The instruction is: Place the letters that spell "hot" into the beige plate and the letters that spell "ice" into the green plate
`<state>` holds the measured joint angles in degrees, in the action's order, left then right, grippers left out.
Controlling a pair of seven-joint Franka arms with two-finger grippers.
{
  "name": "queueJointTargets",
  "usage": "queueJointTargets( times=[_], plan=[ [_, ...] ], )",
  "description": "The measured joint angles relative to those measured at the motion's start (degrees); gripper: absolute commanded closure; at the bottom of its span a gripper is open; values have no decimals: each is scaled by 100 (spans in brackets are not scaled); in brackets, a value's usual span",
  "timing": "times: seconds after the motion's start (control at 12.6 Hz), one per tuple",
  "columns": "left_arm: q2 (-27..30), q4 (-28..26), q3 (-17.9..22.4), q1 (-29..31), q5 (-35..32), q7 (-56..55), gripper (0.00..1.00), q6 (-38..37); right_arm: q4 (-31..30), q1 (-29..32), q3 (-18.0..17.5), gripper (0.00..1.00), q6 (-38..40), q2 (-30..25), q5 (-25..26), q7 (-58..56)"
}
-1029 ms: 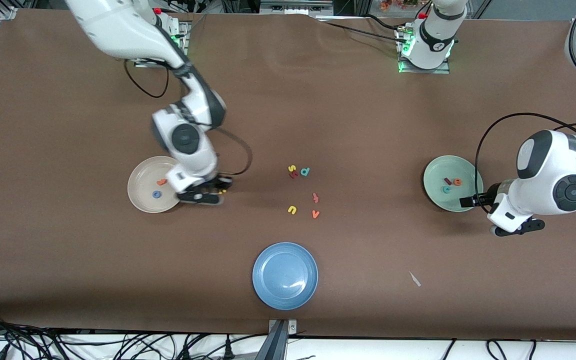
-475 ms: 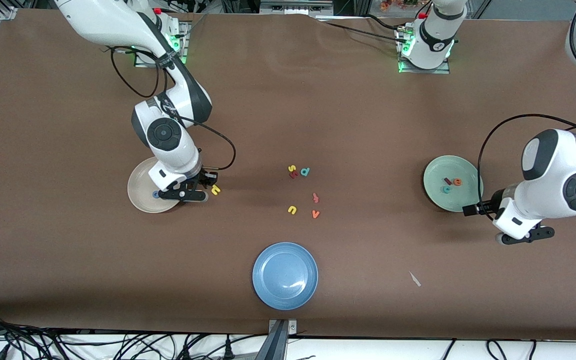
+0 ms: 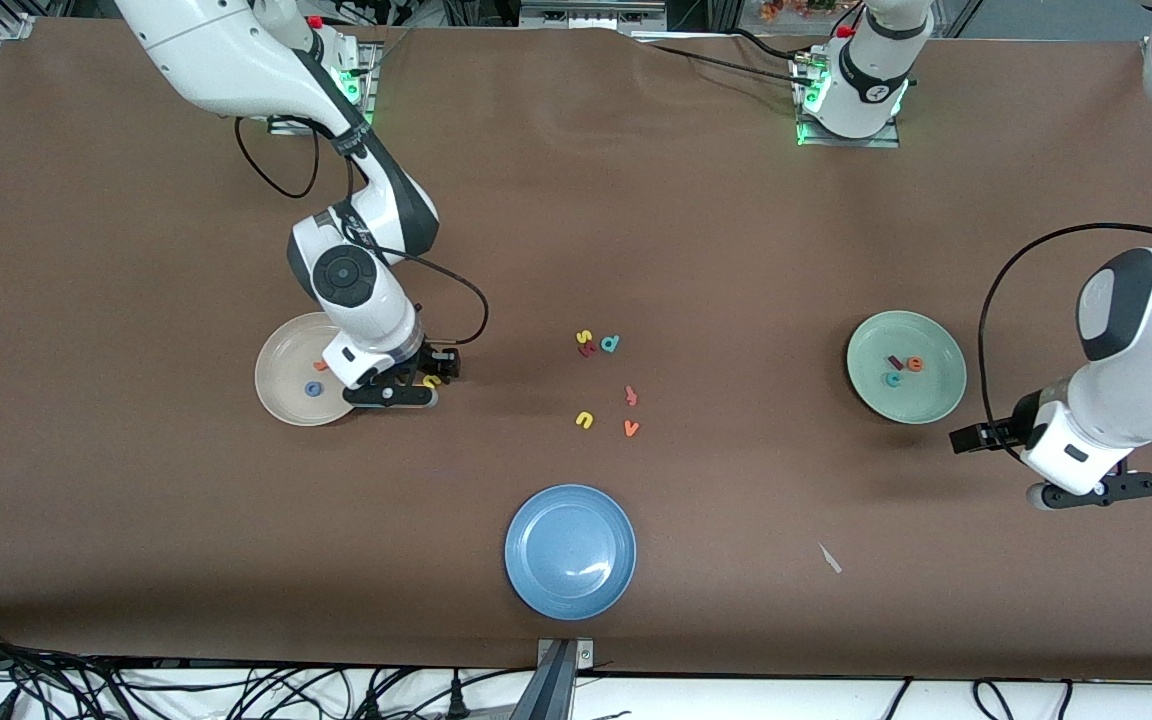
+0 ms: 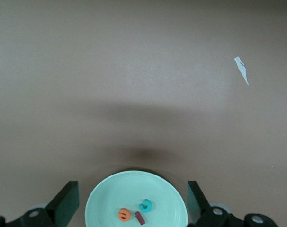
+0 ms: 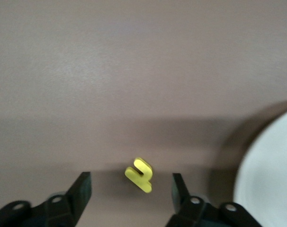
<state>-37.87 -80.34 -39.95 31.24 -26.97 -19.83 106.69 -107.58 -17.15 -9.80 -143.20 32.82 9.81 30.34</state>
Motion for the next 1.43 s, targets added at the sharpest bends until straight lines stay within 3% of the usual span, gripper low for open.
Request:
queueJointTargets(
  times=[0.63,1.11,1.43],
  plan=[
    [0,167,5,4,54,304,0,-195,-20,-27,-41,9,-391,88,11,-2574],
    [0,167,5,-1,54,316,0,-236,-327,171,-35,6,-1291,405,11,-3543],
    [0,167,5,-2,54,317,0,-244,-476,210,-39,6,-1469,384,11,-3713]
  ],
)
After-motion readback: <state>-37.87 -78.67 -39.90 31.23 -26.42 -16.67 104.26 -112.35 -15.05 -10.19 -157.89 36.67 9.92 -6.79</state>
